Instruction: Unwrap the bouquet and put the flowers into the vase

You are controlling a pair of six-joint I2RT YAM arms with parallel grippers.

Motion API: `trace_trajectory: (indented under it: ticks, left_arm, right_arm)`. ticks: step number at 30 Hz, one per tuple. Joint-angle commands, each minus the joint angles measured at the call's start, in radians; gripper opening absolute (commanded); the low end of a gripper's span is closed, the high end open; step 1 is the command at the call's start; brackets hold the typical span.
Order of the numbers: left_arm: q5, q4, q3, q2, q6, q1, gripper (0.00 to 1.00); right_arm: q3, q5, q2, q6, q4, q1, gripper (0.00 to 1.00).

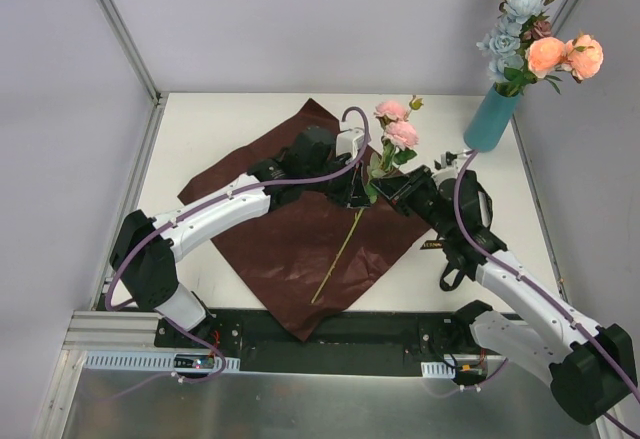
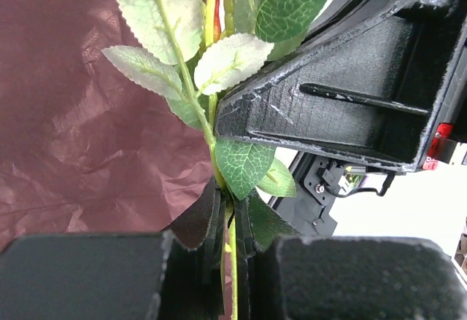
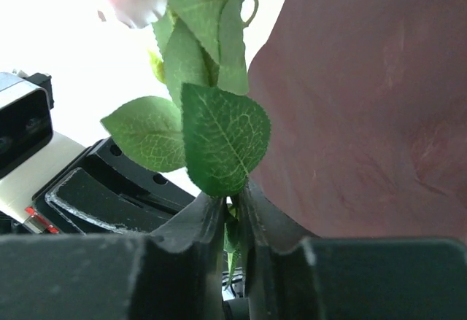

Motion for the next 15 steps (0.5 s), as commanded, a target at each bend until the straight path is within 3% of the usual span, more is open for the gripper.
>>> trace_trajectory:
  ticks: [1,5,9,13,15]
  left_arm:
    - [-0.004,0.046,0.009,-0.032,0.028,-0.01,0.01]
    - [-0.042,0.024,-0.002,-0.046,0.045,-0.008,0.28]
    - [-0.088,-0.019,-0.017,-0.075,0.076,-0.008,0.78]
    - [-0.09,-0.132,-0.002,-0.121,0.129,-0.01,0.99]
    - [-0.103,-0.199,0.009,-0.159,0.166,-0.008,0.99]
  right_arm:
    - [-0.001,0.039,-0.039,-0.001,0.062,0.013,0.11]
    - [0.004,0.141,-0.075,-0.074,0.088,0.013,0.0]
    - [0.066,0.273,-0.084,-0.301,0.104,0.014,0.0]
    - [0.181,0.376,-0.049,-0.604,0.115,0.007,0.0]
    - [0.247,0.421,-0.015,-0.771,0.125,-0.004,0.0]
